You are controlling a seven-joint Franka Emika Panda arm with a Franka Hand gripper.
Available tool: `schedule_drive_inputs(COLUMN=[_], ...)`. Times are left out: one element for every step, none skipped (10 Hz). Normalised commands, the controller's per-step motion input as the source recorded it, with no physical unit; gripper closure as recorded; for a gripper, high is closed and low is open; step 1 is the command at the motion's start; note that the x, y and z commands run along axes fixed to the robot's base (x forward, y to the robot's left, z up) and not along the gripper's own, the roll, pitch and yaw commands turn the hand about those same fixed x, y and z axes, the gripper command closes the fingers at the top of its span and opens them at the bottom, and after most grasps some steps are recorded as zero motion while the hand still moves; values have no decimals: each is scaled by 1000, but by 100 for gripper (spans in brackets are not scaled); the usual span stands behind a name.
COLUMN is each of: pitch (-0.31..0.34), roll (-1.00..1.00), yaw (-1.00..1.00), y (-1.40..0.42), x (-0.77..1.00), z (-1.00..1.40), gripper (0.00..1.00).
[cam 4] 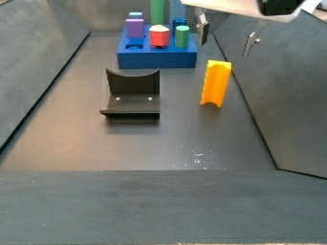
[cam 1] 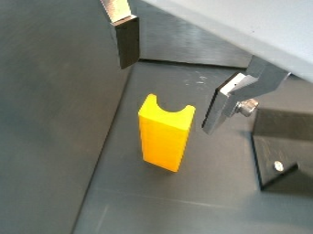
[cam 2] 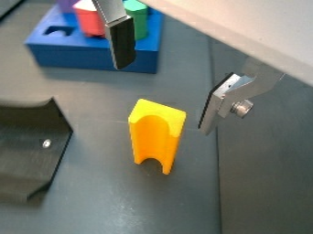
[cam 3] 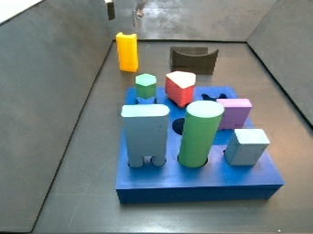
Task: Pick up the arch object. Move up. Rotate the arch object. Move to above the board. Insert the arch object.
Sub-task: Rotate the arch object.
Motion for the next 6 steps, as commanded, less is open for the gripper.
schedule_drive_inputs(pitch=[7, 8, 9, 11, 13, 17], roll=[-14, -16, -18, -22, -26, -34], yaw=[1000, 1000, 1000, 1000, 1000, 1000], y=[-4, -4, -4, -4, -4, -4], x=[37, 38, 38, 38, 38, 38], z=[-31, -31, -31, -31, -30, -30], gripper=[0, 0, 0, 0, 0, 0])
